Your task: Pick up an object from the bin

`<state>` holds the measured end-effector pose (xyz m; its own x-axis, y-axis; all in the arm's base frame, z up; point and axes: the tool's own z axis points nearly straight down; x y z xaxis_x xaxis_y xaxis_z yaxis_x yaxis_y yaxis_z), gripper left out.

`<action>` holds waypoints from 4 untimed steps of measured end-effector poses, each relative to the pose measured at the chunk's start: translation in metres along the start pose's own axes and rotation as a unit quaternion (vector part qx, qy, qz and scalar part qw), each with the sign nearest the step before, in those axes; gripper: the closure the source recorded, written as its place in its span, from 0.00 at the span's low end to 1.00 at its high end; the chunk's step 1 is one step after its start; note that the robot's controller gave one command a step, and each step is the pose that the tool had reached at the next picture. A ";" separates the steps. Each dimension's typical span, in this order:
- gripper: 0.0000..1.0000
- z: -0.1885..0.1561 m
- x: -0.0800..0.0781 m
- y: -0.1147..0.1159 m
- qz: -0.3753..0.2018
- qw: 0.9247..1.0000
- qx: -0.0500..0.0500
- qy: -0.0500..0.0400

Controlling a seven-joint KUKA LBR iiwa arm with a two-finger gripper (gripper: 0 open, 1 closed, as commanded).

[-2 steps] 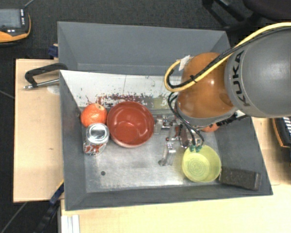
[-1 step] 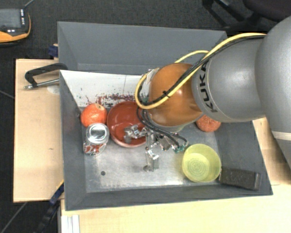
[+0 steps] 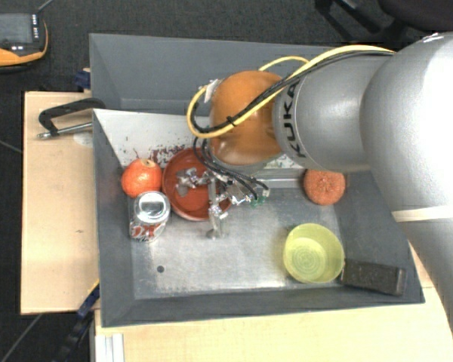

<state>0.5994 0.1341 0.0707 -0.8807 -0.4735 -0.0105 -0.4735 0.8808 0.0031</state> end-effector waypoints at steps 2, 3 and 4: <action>1.00 0.002 0.008 0.000 0.000 1.000 -0.003 0.014; 1.00 0.002 0.008 0.000 0.000 1.000 -0.003 0.014; 1.00 0.002 0.008 0.000 0.000 1.000 -0.003 0.015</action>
Offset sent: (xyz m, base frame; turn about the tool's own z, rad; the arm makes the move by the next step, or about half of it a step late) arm 0.0000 0.0000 0.0000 0.0000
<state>0.5925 0.1306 0.0686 -0.8809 -0.4728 0.0186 -0.4728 0.8811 0.0083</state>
